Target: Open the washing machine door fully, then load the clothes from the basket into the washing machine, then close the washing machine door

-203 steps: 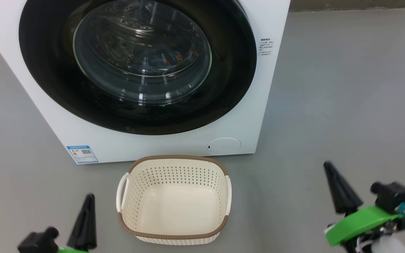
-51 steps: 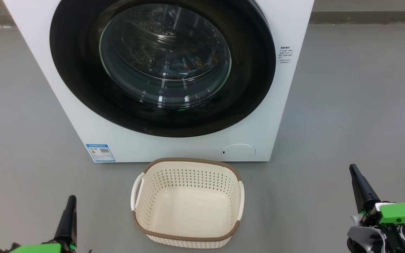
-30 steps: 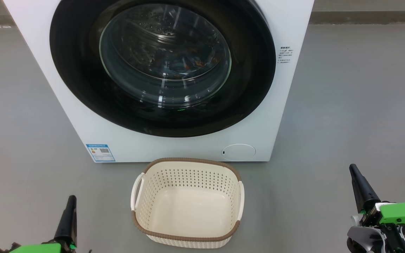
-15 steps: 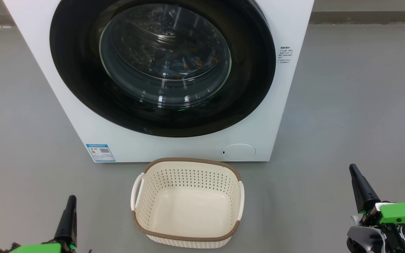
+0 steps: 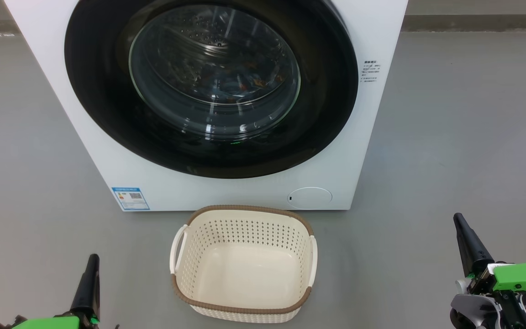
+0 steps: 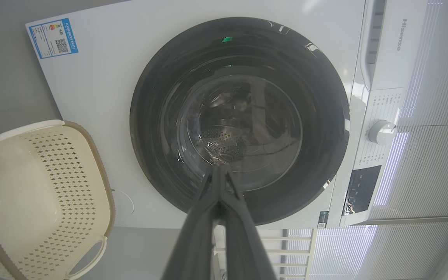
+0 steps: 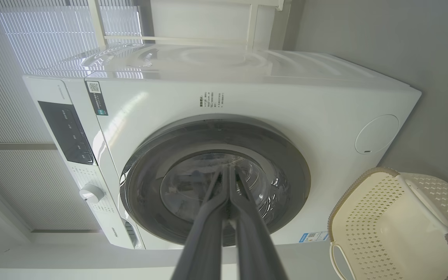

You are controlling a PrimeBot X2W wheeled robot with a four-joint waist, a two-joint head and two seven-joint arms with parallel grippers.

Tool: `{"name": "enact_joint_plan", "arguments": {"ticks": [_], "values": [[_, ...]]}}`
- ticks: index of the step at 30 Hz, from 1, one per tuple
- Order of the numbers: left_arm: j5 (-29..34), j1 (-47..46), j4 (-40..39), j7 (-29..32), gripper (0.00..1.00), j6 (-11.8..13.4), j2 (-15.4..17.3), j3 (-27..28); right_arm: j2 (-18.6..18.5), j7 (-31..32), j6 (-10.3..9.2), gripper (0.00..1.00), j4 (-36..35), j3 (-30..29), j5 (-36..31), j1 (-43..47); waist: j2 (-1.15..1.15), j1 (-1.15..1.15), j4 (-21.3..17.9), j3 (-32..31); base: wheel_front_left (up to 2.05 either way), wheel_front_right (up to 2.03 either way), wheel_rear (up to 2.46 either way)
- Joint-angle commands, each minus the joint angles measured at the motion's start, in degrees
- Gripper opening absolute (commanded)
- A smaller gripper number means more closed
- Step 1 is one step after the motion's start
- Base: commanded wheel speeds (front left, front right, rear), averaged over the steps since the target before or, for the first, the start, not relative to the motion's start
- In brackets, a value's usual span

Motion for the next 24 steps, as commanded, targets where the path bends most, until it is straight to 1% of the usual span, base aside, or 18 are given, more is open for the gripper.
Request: {"name": "enact_joint_plan", "arguments": {"ticks": [1, 24], "values": [[-0.4, -2.55, -1.81, 0.36, 0.0, 0.27, 0.53, 1.85, -0.84, -0.11, 0.1, 0.0, -1.73, 1.2, 0.83, -1.49, 0.0, 0.0, 0.0, 0.0, 0.0, 0.0, 0.0], [-0.4, -2.55, -1.81, 0.36, 0.0, 0.27, 0.52, 1.85, -0.98, -0.27, 0.1, 0.0, -1.75, 1.4, 1.0, -1.48, 0.0, 0.0, 0.0, 0.0, 0.0, 0.0, 0.0]]}}
